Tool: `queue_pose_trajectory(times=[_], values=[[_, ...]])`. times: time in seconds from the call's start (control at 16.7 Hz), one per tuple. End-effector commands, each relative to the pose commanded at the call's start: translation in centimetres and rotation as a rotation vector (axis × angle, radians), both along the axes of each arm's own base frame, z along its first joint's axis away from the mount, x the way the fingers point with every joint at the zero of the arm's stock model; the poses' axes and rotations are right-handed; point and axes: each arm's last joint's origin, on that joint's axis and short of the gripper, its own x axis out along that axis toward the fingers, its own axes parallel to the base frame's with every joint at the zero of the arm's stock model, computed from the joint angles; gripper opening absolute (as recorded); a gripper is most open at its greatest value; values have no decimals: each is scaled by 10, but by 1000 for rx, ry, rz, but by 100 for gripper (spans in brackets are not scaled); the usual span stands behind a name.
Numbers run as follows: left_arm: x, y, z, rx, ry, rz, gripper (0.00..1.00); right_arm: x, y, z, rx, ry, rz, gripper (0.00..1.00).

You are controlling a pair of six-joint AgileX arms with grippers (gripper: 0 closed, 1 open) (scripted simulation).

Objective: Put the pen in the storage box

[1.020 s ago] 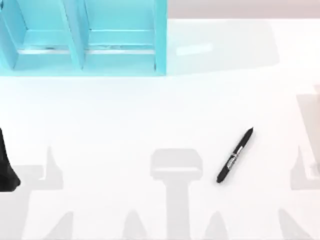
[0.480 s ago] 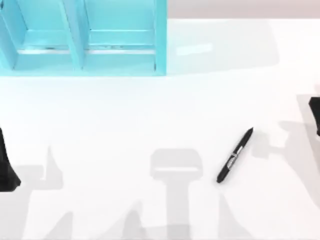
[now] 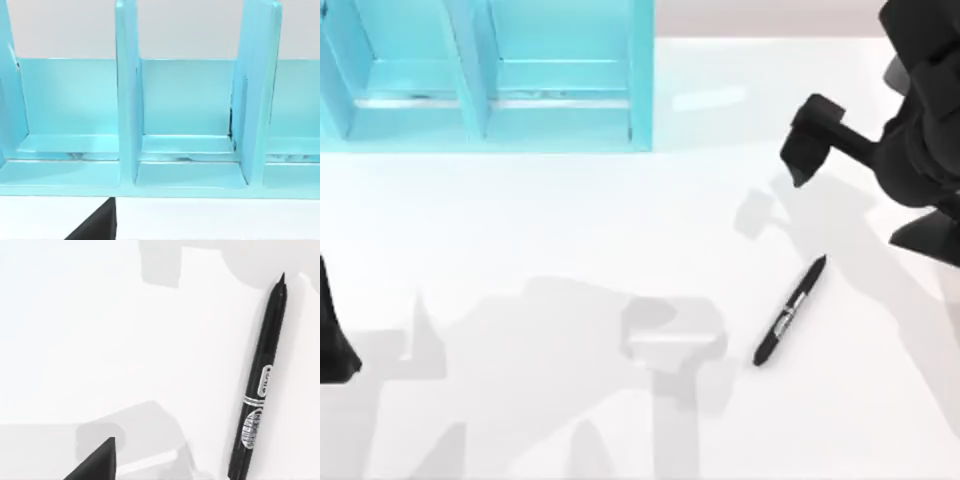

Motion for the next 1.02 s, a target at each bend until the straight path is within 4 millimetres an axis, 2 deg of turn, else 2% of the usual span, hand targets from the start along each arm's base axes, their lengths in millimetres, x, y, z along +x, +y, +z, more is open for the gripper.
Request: queue_pose_trajectory(times=[0.18, 0.36, 0.48, 0.84, 1.02], values=[[0, 0, 0, 0, 0, 0, 100, 33, 22, -32, -58, 195, -69, 100], [0, 0, 0, 0, 0, 0, 100, 50, 32, -56, -112, 321, -115, 100], [0, 0, 0, 0, 0, 0, 100, 55, 34, -65, -132, 361, -128, 100], [0, 0, 0, 0, 0, 0, 100, 55, 33, -67, -133, 365, -132, 100], [0, 0, 0, 0, 0, 0, 100, 57, 35, -89, -136, 370, -130, 100]])
